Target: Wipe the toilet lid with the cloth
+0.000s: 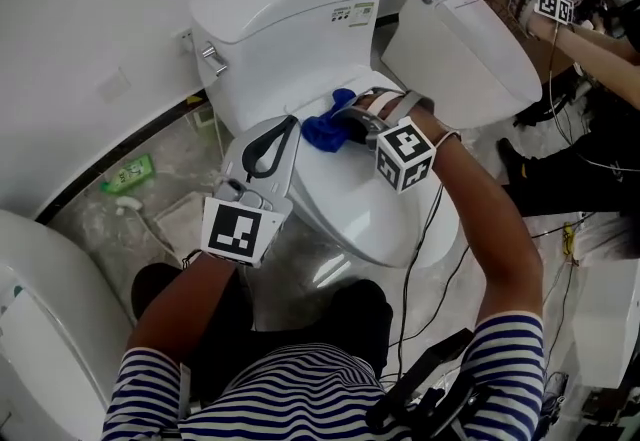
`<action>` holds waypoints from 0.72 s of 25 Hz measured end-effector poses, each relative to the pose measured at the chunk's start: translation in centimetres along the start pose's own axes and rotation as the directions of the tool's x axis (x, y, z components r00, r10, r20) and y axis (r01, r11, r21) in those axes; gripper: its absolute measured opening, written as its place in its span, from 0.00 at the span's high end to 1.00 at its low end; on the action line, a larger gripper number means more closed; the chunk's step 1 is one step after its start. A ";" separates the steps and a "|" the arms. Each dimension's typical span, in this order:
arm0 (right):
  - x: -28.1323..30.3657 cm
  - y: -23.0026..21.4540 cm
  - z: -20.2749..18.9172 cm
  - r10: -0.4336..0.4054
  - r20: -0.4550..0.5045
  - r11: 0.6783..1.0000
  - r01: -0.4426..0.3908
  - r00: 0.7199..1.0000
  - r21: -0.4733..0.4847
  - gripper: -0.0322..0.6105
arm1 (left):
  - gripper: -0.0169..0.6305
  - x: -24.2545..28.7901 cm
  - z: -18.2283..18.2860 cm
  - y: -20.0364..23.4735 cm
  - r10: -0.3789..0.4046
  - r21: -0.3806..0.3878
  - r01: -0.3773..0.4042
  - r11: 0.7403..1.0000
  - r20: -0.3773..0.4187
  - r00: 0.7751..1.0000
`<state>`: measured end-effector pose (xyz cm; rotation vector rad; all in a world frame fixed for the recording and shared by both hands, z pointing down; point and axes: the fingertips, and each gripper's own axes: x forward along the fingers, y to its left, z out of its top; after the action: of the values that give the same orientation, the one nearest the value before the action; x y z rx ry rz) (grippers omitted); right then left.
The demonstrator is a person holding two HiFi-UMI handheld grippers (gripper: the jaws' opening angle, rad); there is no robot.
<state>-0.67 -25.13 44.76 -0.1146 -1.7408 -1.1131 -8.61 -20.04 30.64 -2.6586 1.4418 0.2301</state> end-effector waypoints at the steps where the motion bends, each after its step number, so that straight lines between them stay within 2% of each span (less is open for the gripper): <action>1: -0.5 0.7 0.2 0.003 -0.001 1.000 -0.003 1.000 0.003 0.84 | 0.97 0.0 0.1 -0.4 -0.004 0.001 0.004 1.000 -0.003 1.000; 7: -3.7 5.3 1.0 0.011 -0.015 1.000 -0.010 1.000 0.028 0.84 | 0.97 -0.1 1.0 -2.7 -0.030 0.035 0.029 0.999 0.035 0.999; 18: -10.5 15.3 2.4 -0.002 -0.049 0.993 0.008 0.999 0.118 0.84 | 0.97 1.1 1.2 -6.5 -0.080 0.050 0.078 0.996 0.043 0.996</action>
<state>10.90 -10.49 45.92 -0.0097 -1.7597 -1.0058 -2.69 -17.18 29.41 -2.6476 1.3089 0.2434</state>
